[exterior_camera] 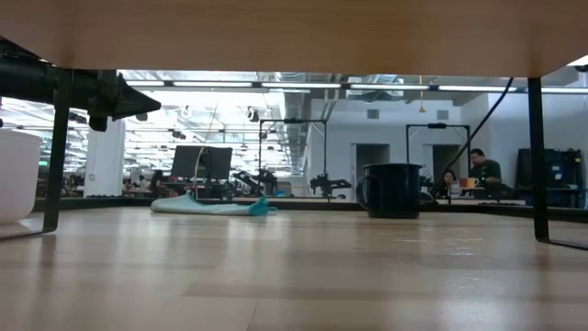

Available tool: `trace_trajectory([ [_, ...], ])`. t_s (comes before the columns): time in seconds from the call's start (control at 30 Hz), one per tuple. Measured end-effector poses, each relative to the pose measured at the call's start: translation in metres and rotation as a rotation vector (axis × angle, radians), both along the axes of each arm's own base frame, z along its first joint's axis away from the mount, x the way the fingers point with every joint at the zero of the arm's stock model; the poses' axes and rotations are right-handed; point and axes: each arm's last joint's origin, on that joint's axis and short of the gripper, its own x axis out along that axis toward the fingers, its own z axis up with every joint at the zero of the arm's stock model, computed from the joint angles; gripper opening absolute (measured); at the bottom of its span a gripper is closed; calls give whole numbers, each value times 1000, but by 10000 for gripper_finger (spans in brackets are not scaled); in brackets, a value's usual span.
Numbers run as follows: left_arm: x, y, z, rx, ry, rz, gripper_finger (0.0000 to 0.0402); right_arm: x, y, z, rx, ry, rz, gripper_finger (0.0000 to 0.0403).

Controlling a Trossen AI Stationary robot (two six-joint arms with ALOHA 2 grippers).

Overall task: Stack small to large cups/mugs on shelf
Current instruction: Put the wooden brown mug on the shelf

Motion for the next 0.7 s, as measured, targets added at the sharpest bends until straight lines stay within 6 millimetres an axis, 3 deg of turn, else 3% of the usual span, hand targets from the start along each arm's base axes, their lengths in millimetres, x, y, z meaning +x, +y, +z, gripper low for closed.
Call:
trace_trajectory([
  [0.33,0,0,0,0,0,0,0,17,8,-21,-19,64,-1,15],
  [0.7,0,0,0,-2,0,0,0,25,12,-31,-38,83,-3,15],
])
